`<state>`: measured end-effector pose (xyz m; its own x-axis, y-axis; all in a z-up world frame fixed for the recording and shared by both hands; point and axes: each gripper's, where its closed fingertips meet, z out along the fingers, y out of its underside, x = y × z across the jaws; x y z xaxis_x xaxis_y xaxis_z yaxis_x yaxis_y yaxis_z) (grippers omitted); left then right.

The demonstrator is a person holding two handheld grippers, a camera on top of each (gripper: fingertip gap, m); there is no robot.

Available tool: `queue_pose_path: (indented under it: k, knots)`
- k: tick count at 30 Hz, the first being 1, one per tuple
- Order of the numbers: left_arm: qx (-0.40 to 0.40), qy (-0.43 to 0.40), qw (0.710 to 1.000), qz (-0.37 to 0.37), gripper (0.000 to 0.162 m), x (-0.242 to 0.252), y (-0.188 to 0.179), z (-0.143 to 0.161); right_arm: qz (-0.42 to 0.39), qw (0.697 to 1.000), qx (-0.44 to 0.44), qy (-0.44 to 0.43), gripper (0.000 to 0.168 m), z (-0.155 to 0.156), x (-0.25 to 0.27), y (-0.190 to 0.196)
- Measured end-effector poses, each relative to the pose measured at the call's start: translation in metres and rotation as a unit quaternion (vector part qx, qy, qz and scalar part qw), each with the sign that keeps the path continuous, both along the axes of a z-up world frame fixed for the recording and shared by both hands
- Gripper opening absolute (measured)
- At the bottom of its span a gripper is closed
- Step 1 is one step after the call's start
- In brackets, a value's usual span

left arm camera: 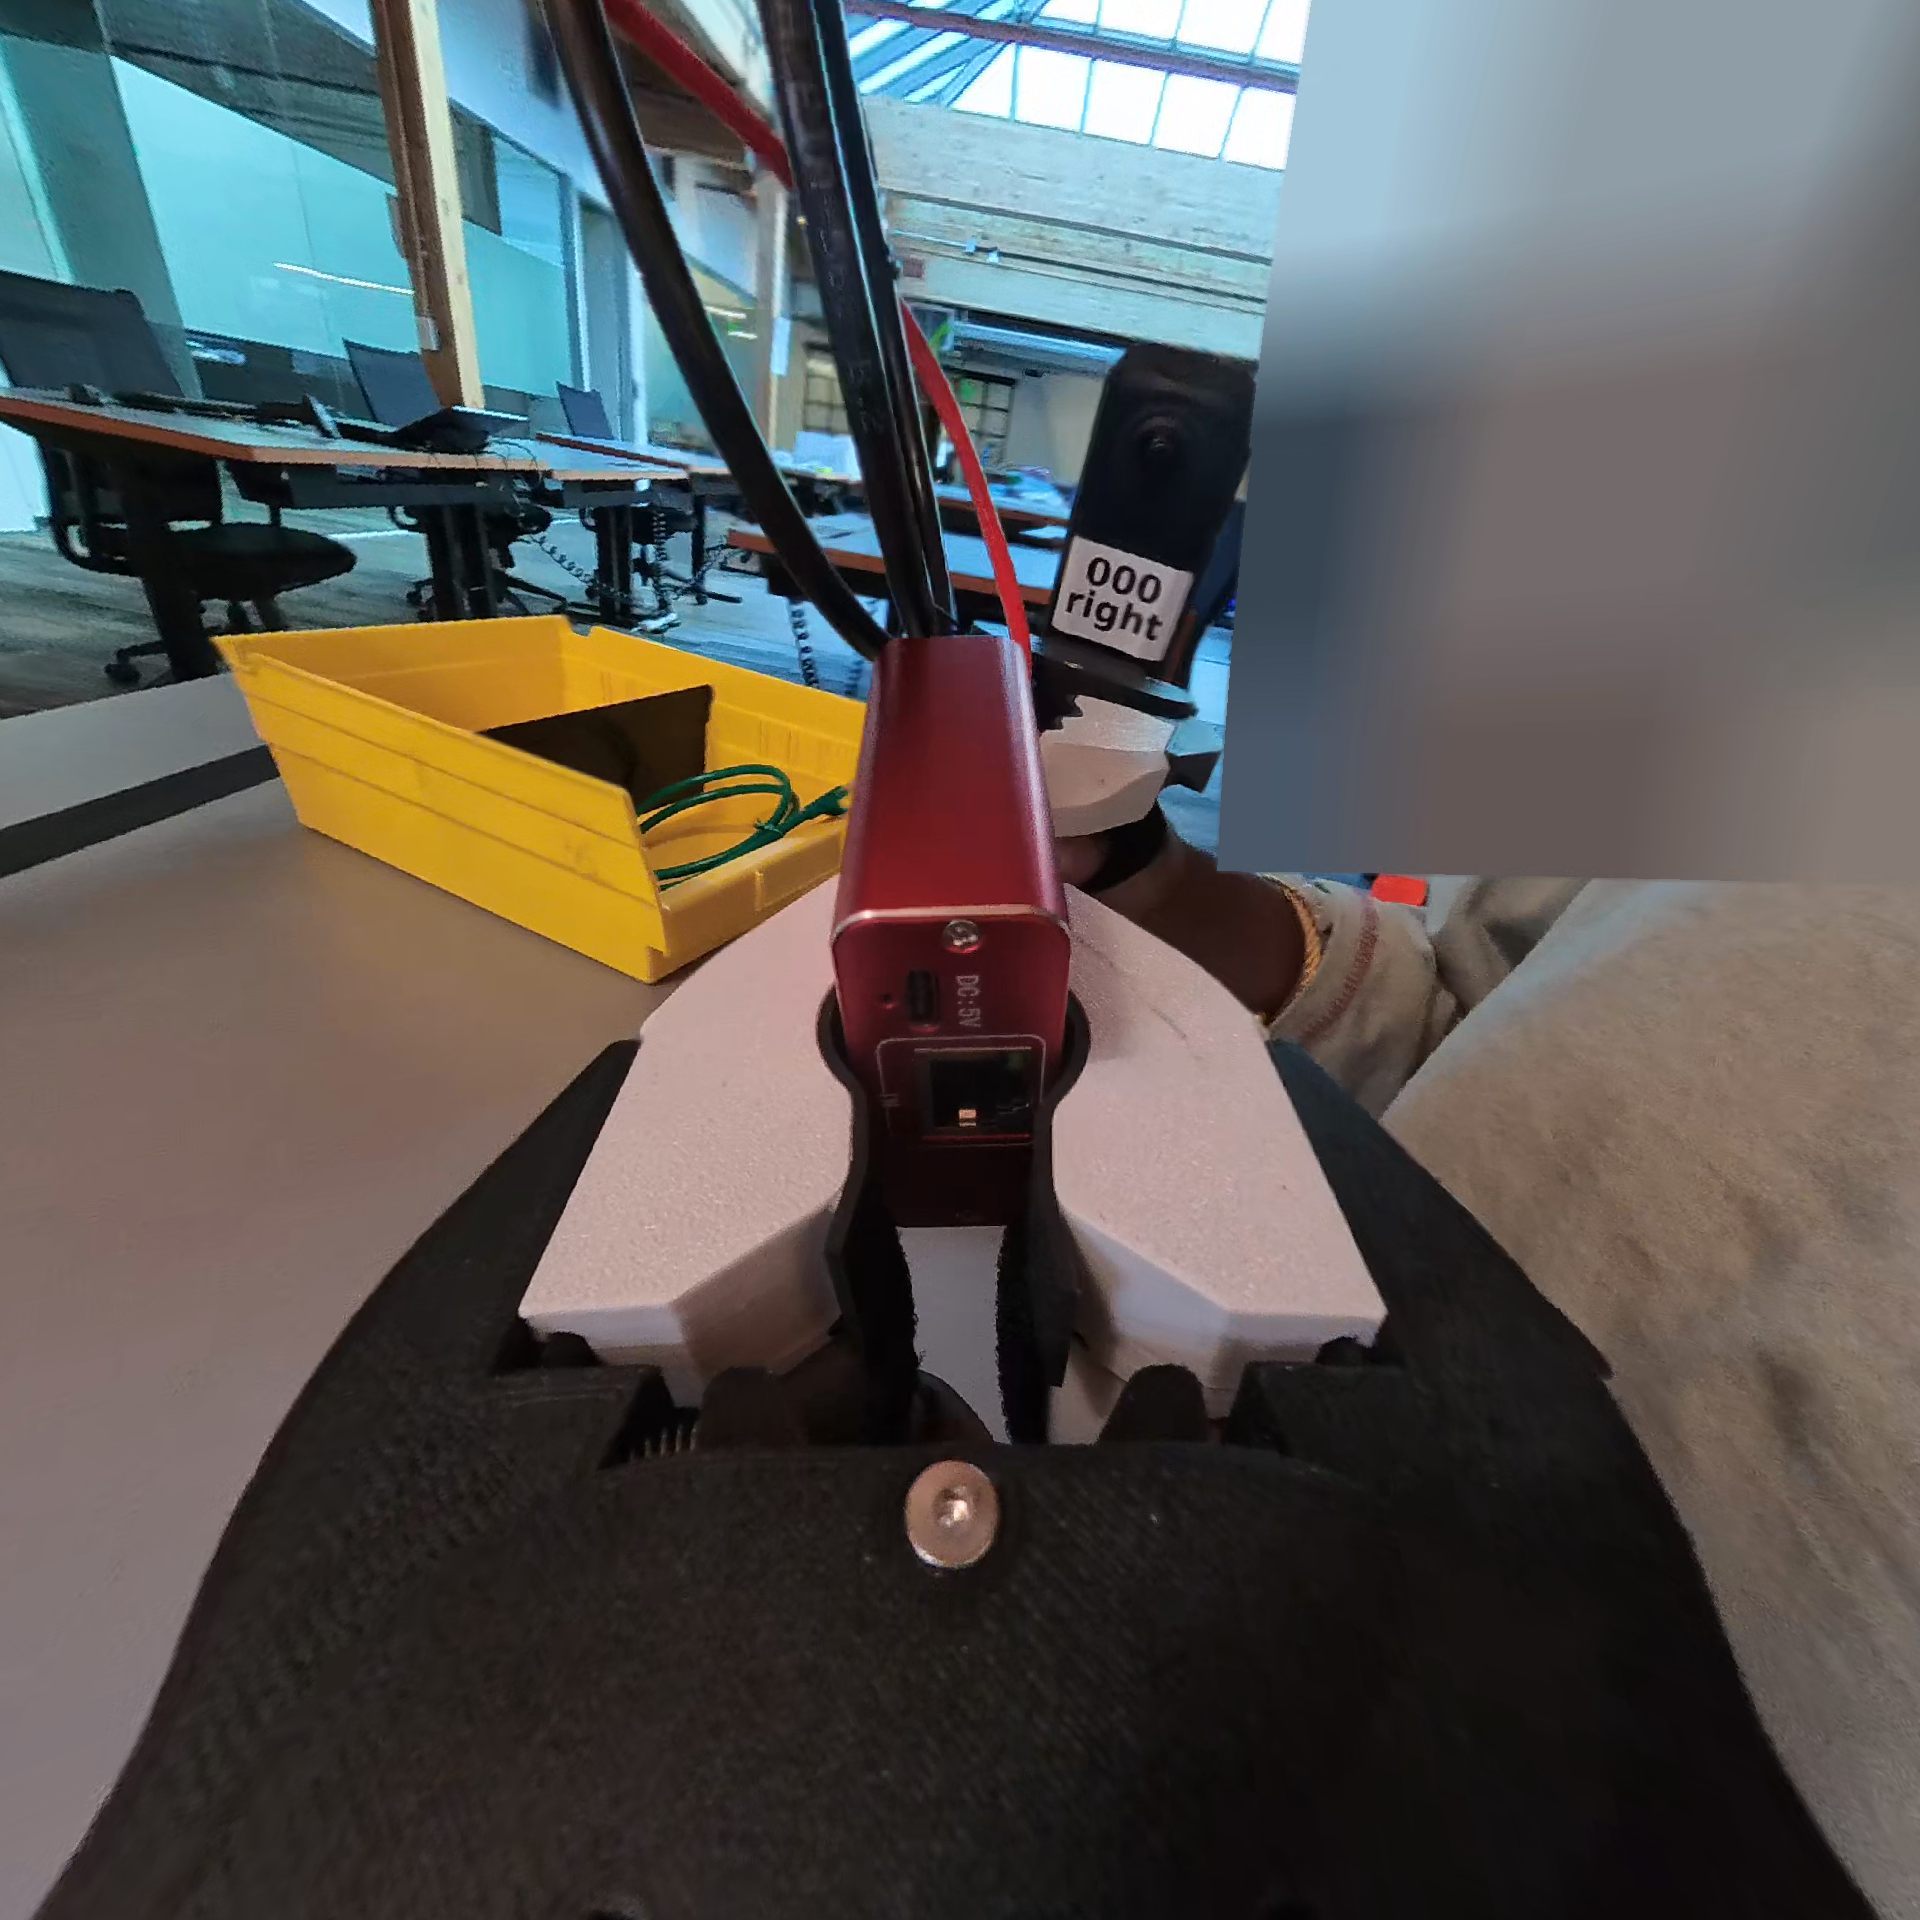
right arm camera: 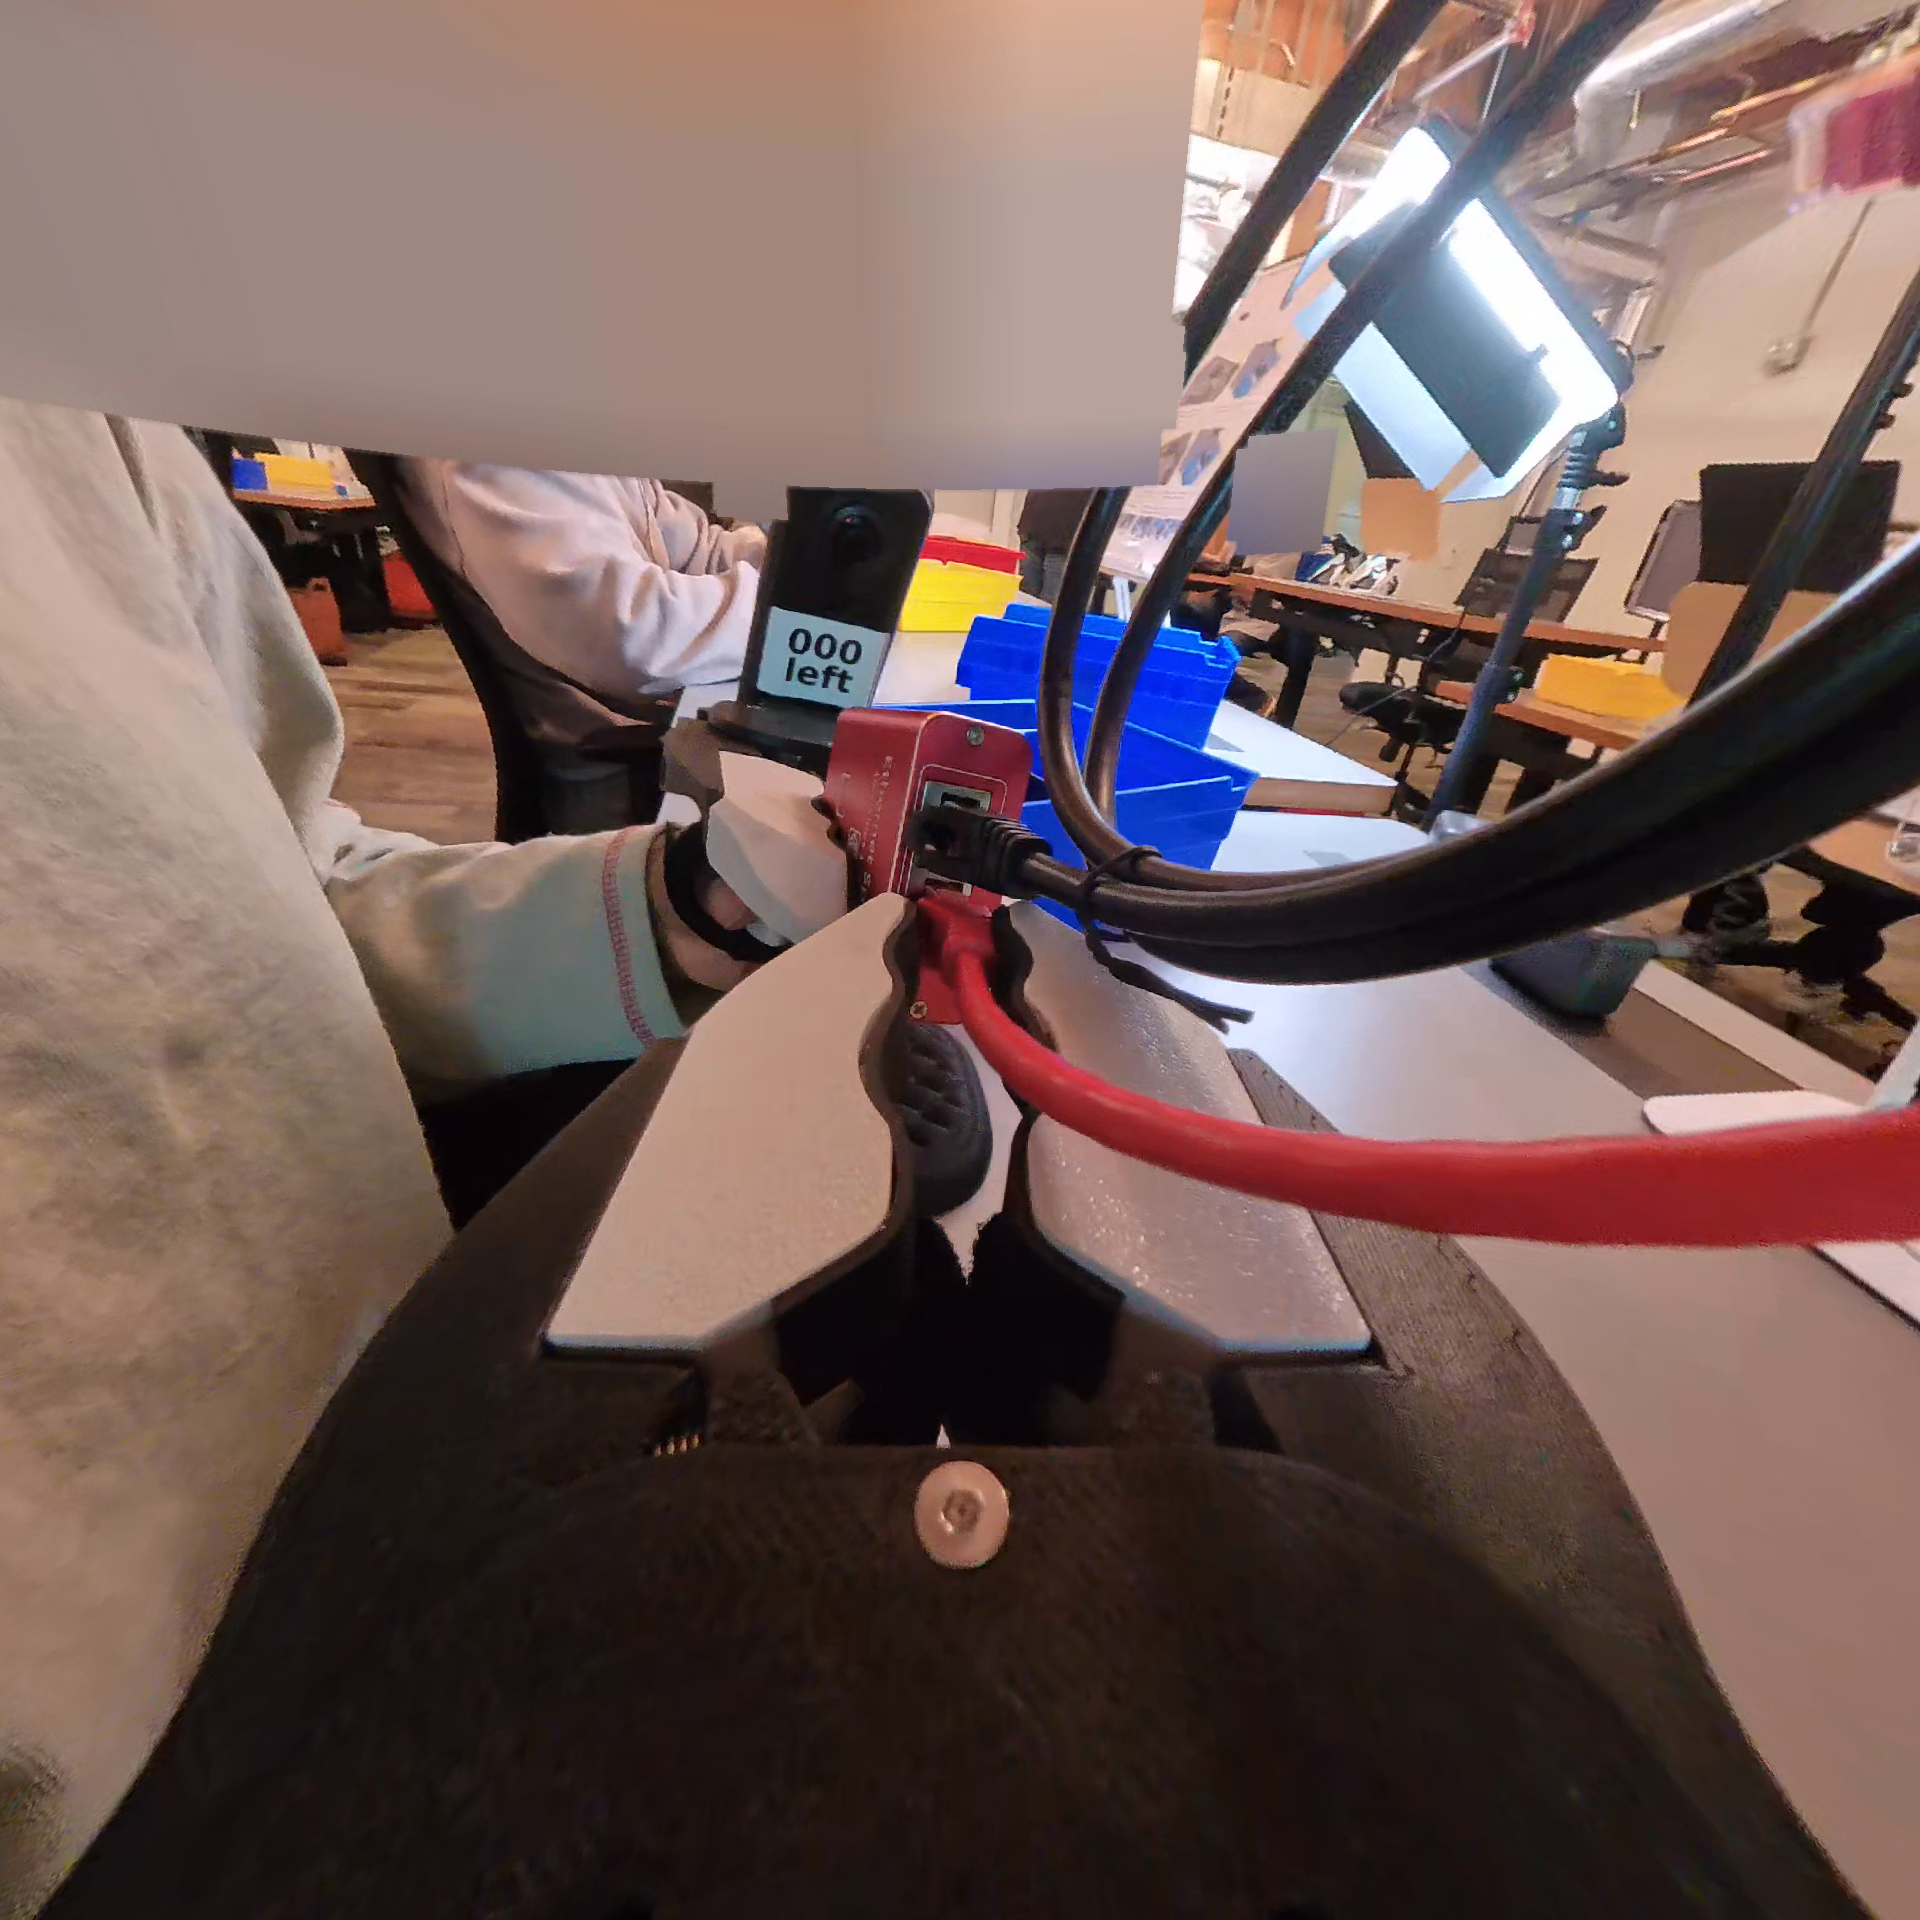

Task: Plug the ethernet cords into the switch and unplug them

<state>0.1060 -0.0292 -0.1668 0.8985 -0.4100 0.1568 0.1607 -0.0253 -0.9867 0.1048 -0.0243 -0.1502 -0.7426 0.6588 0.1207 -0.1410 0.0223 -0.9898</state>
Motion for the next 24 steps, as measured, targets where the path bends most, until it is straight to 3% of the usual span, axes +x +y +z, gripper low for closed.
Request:
queue_pose_path:
  k: [2,4,6,11,15,19,22,24]
  knots:
    - [0.005,-0.017,1.000,-0.008,0.030,-0.004,-0.002,0.001,-0.001,1.000,-0.007,-0.001,0.013,0.002,0.000,0.000]
    - [0.029,-0.064,0.997,0.007,0.029,-0.027,-0.018,0.007,-0.060,0.995,-0.073,0.040,0.012,0.023,0.001,0.036]
    - [0.052,-0.118,0.991,0.020,0.029,-0.047,-0.033,0.012,-0.055,0.987,-0.145,0.048,0.011,0.039,0.014,0.070]
    - [0.086,-0.119,0.988,0.043,0.029,-0.060,-0.030,0.017,-0.090,0.995,-0.033,0.003,0.012,0.026,0.007,0.072]
    - [0.125,-0.132,0.982,0.041,0.029,-0.058,-0.024,0.017,-0.223,0.969,0.081,-0.074,0.012,0.014,-0.001,0.142]
    - [0.121,-0.139,0.982,0.038,0.029,-0.057,-0.024,0.008,-0.358,0.863,0.293,-0.200,0.013,-0.021,0.012,0.233]
    - [0.116,-0.133,0.984,0.039,0.029,-0.055,-0.024,0.004,-0.405,0.732,0.468,-0.284,0.013,-0.047,0.040,0.293]
    - [0.116,-0.143,0.982,0.030,0.029,-0.053,-0.023,0.003,-0.423,0.655,0.539,-0.317,0.013,-0.056,0.055,0.321]
